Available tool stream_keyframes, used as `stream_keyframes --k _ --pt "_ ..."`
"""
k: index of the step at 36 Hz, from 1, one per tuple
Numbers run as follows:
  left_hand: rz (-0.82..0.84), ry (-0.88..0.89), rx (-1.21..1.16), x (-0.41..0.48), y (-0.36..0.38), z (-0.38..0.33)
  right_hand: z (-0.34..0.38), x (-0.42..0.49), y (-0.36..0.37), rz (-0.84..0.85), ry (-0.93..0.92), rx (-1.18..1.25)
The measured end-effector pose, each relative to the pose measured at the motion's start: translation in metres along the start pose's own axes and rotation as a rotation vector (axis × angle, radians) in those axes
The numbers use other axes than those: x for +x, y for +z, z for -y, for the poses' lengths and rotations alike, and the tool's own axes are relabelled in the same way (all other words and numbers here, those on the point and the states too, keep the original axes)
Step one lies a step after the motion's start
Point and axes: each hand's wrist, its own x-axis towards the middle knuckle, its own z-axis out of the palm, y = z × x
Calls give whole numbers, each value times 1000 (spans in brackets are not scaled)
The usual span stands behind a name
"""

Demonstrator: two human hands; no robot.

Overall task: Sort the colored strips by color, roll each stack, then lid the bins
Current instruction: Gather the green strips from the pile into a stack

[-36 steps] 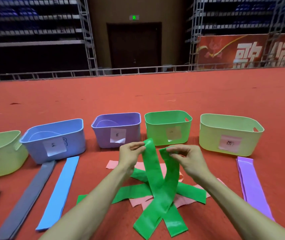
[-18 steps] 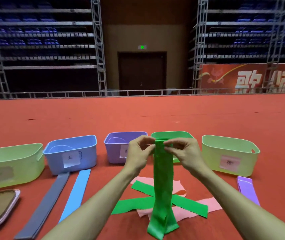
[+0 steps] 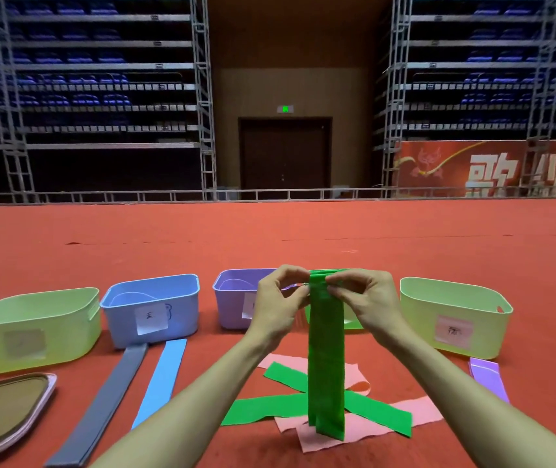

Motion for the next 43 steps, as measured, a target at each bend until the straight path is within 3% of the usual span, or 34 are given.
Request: stream_keyframes --k 6,20,26,32,36,43 --pt "-21 -32 -71 -4 0 -1 0 -1 -2 -2 8 0" --pt "-70 104 66 -6 11 -2 -4 -4 -6 -42 -40 -27" --pt "-59 98 62 -1 11 -1 -7 -4 -12 37 53 120" --pt "-56 90 38 -2 13 3 -4 -4 -11 41 0 15" --pt "25 -1 -23 -9 15 10 -6 -1 -12 5 -25 -9" --pt "246 -56 235 -39 14 45 -13 7 -20 -69 -41 10"
